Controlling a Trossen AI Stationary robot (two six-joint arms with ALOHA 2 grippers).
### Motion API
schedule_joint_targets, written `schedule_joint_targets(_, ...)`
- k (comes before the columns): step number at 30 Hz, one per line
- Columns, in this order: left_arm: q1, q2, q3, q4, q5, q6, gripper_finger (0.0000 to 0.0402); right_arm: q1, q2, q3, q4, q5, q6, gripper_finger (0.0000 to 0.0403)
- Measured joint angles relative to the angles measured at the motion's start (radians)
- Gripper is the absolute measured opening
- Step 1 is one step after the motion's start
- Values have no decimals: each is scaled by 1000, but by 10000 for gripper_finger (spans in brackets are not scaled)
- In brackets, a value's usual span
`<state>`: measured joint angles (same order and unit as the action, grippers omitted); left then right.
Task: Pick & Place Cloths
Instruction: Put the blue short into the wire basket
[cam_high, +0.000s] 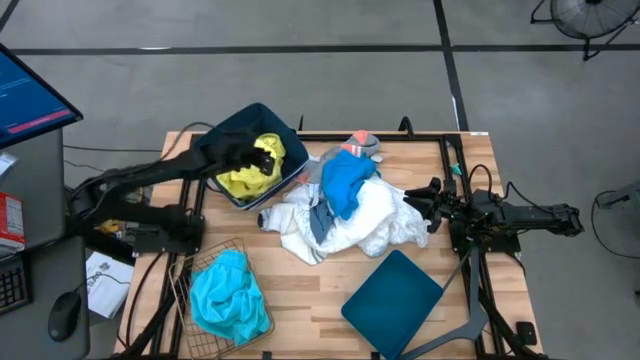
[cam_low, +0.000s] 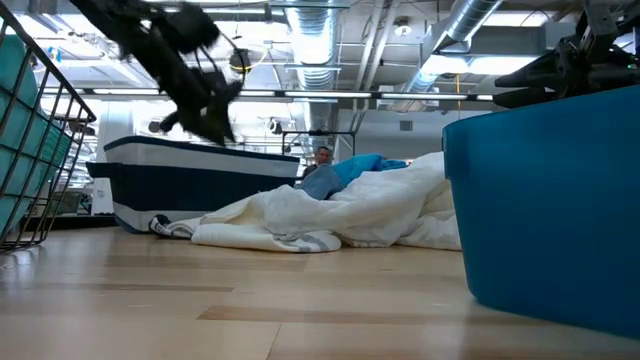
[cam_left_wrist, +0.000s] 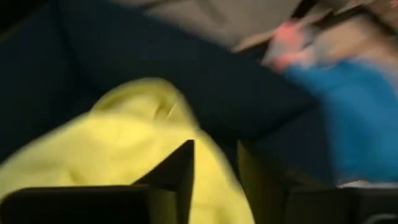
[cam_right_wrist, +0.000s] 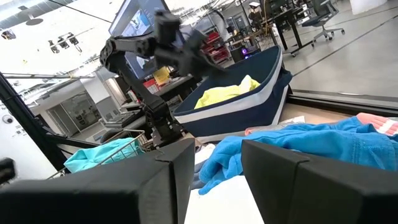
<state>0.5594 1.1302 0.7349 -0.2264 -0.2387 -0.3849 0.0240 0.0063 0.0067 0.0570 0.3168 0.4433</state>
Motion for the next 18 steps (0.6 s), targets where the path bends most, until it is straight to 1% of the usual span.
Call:
schedule_joint_targets(2,-18,-77,0,36,38,13,149,0,0,0,0,0,0,128)
schedule_joint_targets(4,-45,-143,0,115,77,14,180,0,0,0,0,0,-5,128)
schedule_joint_targets(6,-84,-192,0,223,103,14,207,0,0,0,0,0,-5,128)
schedule_joint_targets(8,-131,-209,0,344,108,37,228,0,0,0,0,0,-5,128)
schedule_joint_targets(10,-183,-205,1,437,94,81,243,0,0,0,0,0,-5,128)
schedule_joint_targets(12,-237,-178,1,510,54,133,251,0,0,0,0,0,-5,128)
schedule_joint_targets(15,-300,-109,1,576,6,186,255,0,0,0,1,0,-5,128)
schedule_joint_targets(18,-344,-21,1,634,-6,194,255,0,0,0,1,0,-5,129)
